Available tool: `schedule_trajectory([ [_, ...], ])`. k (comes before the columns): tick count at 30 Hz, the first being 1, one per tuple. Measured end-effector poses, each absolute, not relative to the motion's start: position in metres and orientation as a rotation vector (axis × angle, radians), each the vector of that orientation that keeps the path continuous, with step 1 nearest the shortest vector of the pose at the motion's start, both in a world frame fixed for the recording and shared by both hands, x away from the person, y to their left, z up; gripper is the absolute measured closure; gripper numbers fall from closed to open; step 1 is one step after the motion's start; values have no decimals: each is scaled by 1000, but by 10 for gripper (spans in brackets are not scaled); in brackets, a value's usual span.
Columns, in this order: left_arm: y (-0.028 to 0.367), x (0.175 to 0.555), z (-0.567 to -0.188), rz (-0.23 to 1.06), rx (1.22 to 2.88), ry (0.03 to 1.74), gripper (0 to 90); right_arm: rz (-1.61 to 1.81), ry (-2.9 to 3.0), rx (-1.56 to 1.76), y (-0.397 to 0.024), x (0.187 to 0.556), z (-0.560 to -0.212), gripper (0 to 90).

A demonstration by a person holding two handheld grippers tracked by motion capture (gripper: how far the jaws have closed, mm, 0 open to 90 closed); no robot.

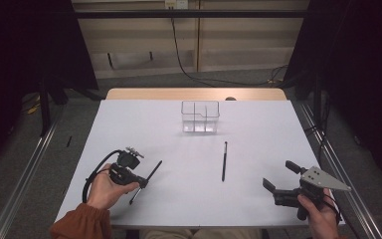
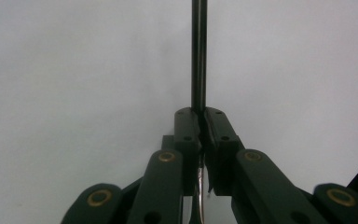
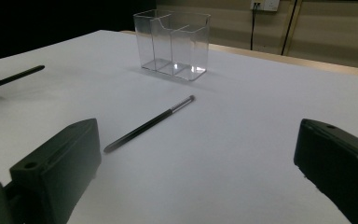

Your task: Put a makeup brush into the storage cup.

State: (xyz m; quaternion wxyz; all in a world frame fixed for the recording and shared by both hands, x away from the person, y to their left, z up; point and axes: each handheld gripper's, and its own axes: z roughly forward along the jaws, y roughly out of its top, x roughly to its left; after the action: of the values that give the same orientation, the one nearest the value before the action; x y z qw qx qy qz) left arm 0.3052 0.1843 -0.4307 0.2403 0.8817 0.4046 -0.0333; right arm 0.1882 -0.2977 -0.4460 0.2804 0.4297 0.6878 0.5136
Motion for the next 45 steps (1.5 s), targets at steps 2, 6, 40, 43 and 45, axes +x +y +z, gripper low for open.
schedule_trajectory([
  [2,186,304,-429,-77,2382,1078,846,1376,1842,1157,-298,189,-446,0],
  [6,189,302,-426,-51,2338,1056,846,1377,1842,1152,-297,188,-446,0],
  [40,215,289,-411,233,1920,862,846,1395,1824,1152,-298,187,-445,0],
  [43,214,291,-410,210,1896,860,846,1392,1826,1151,-298,187,-445,0],
  [45,213,291,-409,202,1898,842,846,1392,1825,1152,-298,187,-445,0],
])
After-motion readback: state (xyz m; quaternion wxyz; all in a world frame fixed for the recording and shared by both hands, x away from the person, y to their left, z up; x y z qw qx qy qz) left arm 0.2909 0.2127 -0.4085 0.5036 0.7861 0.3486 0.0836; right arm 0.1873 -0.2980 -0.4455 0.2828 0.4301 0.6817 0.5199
